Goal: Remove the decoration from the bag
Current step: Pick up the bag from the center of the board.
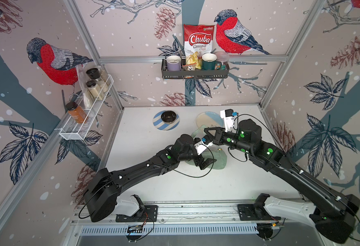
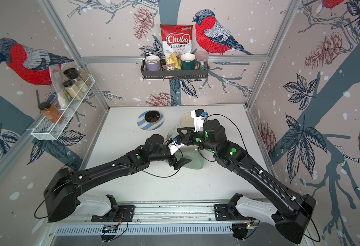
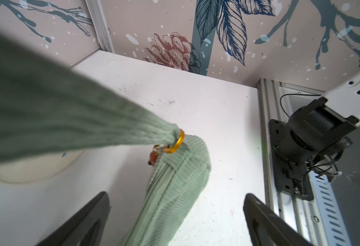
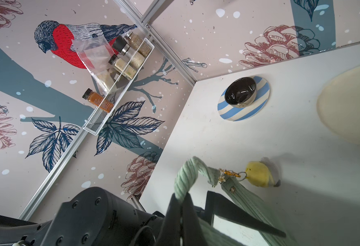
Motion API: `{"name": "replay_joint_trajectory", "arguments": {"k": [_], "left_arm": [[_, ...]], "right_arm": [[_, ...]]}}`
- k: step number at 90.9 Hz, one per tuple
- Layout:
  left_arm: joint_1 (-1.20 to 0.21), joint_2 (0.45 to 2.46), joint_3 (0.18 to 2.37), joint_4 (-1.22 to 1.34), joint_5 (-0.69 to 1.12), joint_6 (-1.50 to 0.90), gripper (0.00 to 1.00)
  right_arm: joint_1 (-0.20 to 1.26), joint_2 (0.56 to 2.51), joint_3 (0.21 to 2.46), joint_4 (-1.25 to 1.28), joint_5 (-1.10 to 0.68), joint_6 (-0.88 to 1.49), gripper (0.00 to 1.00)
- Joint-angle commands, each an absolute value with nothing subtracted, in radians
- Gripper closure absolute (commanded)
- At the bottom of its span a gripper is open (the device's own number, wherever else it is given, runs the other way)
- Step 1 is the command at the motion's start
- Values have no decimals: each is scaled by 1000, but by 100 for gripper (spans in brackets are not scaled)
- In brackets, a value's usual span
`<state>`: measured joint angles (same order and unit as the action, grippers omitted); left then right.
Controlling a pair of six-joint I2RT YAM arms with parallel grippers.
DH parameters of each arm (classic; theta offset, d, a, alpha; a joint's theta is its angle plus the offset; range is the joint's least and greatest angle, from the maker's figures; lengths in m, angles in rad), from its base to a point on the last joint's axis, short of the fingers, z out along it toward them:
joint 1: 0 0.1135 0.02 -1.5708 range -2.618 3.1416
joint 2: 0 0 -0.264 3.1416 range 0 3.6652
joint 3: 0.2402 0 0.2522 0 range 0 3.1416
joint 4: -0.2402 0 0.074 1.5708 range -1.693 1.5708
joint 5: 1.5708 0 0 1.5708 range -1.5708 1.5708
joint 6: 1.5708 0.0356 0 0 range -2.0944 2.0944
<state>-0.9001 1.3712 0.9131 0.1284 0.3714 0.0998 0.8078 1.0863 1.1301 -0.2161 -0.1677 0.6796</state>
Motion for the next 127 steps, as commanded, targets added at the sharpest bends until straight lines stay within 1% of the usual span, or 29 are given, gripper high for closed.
{"name": "replay_joint_trajectory", "arguments": {"k": [1, 11, 20, 29, 36, 39, 44, 47, 53, 58, 69, 75, 82, 90, 95, 102, 108, 112, 116, 119, 122, 127], "left_arm": [[-904, 1393, 917, 194, 413, 12, 3], [-908, 1451, 927, 295, 332, -104, 6], [-919, 1479, 929, 338, 247, -120, 10], [-922, 1486, 928, 350, 228, -119, 15], [-922, 1489, 929, 341, 240, -116, 26], [-922, 1489, 929, 335, 247, -115, 34], [-922, 1487, 927, 327, 254, -115, 45], [-922, 1482, 923, 325, 261, -116, 49], [-922, 1473, 917, 322, 280, -123, 53], [-922, 1469, 919, 322, 297, -129, 58], [-920, 1465, 914, 331, 315, -129, 78], [-915, 1461, 910, 335, 323, -124, 85], [-906, 1453, 904, 344, 336, -123, 90], [-889, 1447, 898, 357, 351, -117, 100], [-875, 1445, 897, 355, 362, -104, 100], [-859, 1440, 892, 355, 387, -75, 100], [-839, 1431, 880, 369, 413, -52, 100], [-825, 1427, 871, 383, 449, -32, 100], [-810, 1420, 859, 400, 481, -11, 100], [-799, 1415, 845, 417, 499, 6, 100], [-788, 1409, 830, 435, 517, 20, 100], [-766, 1404, 812, 466, 556, 36, 100]], "right_arm": [[807, 1083, 1123, -136, -183, 699, 100], [809, 1075, 1093, -91, -160, 753, 100], [811, 1057, 1049, -29, -116, 824, 100], [814, 1049, 1028, -1, -79, 858, 100], [820, 1052, 1027, 5, -66, 864, 100], [822, 1052, 1028, 7, -60, 861, 100], [826, 1056, 1029, 7, -53, 857, 100], [827, 1058, 1030, 5, -49, 855, 100], [830, 1061, 1031, 3, -41, 851, 100], [833, 1060, 1028, 6, -35, 852, 100], [836, 1071, 1025, 20, -35, 850, 100], [835, 1074, 1023, 17, -36, 843, 100], [833, 1070, 1016, 16, -39, 834, 100], [827, 1062, 1007, 22, -47, 831, 100], [826, 1062, 1005, 31, -63, 831, 100], [821, 1063, 1009, 33, -85, 824, 96], [812, 1065, 1017, 27, -115, 810, 88], [797, 1062, 1021, 17, -139, 799, 78], [775, 1053, 1020, 12, -178, 788, 65], [749, 1044, 1018, 11, -218, 779, 59], [724, 1034, 1014, 4, -264, 769, 54], [663, 1017, 1002, -12, -346, 738, 48]]}}
